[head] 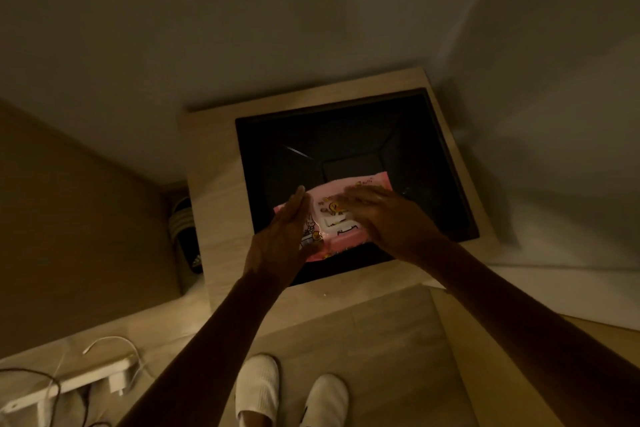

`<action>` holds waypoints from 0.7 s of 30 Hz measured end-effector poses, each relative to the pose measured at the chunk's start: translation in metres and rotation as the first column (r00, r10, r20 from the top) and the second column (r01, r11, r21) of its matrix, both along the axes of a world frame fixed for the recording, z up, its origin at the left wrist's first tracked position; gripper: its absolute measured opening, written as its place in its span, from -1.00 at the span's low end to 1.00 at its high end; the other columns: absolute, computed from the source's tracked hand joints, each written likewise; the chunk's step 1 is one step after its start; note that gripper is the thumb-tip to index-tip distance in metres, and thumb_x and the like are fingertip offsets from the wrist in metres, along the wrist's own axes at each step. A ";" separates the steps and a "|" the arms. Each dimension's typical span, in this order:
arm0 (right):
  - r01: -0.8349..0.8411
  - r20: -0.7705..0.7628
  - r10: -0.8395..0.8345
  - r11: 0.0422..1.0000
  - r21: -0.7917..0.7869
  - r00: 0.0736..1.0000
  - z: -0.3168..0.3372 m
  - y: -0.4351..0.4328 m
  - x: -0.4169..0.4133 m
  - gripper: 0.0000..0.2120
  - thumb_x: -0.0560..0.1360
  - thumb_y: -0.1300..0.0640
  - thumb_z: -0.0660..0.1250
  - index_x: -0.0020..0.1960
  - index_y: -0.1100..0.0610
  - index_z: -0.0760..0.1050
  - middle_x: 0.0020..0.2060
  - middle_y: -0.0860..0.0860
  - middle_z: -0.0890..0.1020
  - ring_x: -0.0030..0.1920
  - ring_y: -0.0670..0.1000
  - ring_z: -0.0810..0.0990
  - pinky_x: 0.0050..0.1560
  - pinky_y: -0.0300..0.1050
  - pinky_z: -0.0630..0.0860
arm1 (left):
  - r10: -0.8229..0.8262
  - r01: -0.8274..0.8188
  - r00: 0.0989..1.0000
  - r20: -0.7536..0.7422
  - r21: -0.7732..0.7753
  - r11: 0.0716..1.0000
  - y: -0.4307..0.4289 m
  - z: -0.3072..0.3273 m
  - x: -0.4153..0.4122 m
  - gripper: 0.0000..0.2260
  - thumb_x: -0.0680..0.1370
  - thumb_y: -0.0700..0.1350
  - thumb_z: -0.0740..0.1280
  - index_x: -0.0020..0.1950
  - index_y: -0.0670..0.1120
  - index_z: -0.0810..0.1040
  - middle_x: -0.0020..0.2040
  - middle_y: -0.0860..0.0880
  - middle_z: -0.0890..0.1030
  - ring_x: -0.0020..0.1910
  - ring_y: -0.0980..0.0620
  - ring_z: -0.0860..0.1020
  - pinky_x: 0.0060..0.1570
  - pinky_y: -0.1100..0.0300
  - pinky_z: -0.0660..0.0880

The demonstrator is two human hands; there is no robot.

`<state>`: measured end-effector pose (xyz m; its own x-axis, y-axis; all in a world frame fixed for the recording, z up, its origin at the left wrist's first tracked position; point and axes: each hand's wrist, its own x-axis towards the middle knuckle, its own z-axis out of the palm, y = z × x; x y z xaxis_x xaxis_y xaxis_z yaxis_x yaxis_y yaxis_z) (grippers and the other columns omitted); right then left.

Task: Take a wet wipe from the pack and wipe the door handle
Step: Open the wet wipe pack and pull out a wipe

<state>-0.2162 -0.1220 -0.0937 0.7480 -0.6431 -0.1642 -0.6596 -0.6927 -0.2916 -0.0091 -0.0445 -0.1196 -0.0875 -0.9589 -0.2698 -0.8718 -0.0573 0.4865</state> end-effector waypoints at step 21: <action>0.600 0.206 -0.705 0.694 0.398 0.678 -0.018 -0.014 -0.002 -0.72 0.56 0.18 0.32 0.26 0.17 0.49 0.02 0.12 0.64 -0.09 0.02 0.63 -0.18 -0.26 0.56 | 0.265 -0.271 0.962 -0.061 -0.146 0.951 -0.011 0.005 -0.024 -0.24 0.33 0.34 0.40 0.38 -0.06 0.33 0.33 -0.04 0.47 0.23 -0.01 0.51 0.04 0.10 0.56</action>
<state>-0.2182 -0.1359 -0.1122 0.1912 -0.9495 -0.2489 -0.7396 0.0273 -0.6725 -0.0329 -0.0553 -0.1142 0.1704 -0.9779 -0.1210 -0.8139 -0.2089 0.5422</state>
